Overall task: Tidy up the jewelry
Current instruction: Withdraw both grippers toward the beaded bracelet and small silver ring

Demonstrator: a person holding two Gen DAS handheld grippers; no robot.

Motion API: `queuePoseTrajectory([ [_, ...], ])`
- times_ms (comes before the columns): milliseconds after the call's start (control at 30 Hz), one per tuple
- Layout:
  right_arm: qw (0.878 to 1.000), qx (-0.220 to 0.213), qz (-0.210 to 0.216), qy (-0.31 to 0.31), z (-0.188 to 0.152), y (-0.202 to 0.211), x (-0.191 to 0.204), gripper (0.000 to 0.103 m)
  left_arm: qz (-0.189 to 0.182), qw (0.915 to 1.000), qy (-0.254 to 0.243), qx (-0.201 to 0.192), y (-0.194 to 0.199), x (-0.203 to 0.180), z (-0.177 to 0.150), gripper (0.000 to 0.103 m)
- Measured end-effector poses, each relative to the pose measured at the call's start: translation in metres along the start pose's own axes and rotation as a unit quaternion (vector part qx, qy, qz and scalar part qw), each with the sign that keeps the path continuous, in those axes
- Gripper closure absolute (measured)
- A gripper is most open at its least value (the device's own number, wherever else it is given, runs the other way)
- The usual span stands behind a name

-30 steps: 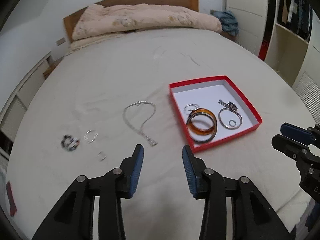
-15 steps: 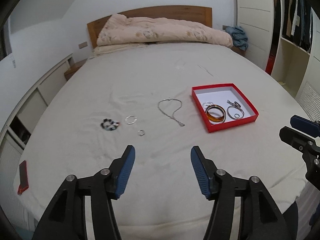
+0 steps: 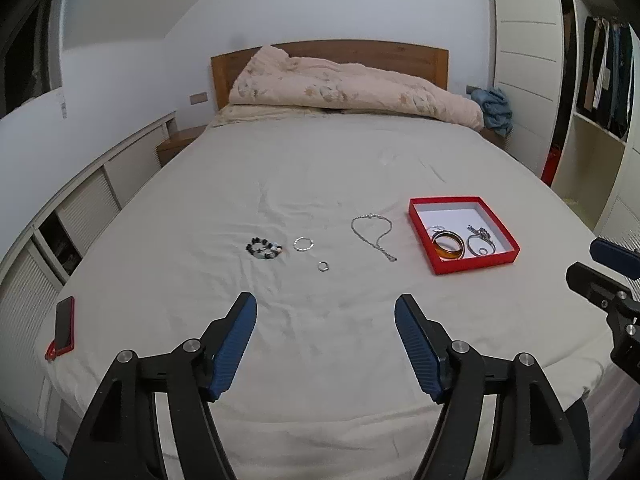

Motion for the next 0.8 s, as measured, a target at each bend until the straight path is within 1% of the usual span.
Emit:
queuePoseTrajectory([
  [233, 1.000, -0.012, -0.007, 0.020, 0.001, 0.016, 0.019, 0.060, 0.001, 0.9997, 0.020, -0.012, 0.014, 0.018, -0.009, 0.031],
  [500, 0.999, -0.016, -0.010, 0.033, 0.000, 0.023, 0.030, 0.059, 0.002, 0.9992, 0.035, -0.019, 0.021, 0.033, -0.017, 0.030],
  [667, 0.999, -0.016, 0.000, 0.029, -0.002, 0.022, 0.029, 0.059, 0.009, 0.9986, 0.050, -0.017, 0.017, 0.044, -0.020, 0.030],
  [800, 1.000, -0.011, 0.011, 0.022, -0.002, 0.014, 0.025, 0.059, 0.014, 0.9978, 0.064, -0.006, 0.006, 0.056, -0.025, 0.030],
])
Point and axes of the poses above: each gripper's, at about its wrist camera, not at the fingertips, and y roughly against the way its jaws point, x to its left, z to its top, the point moved 2 cm from there along -y, roughly the way its jaws point, and after that the axes turned 9 degrees about x, right-handed, at the moved point
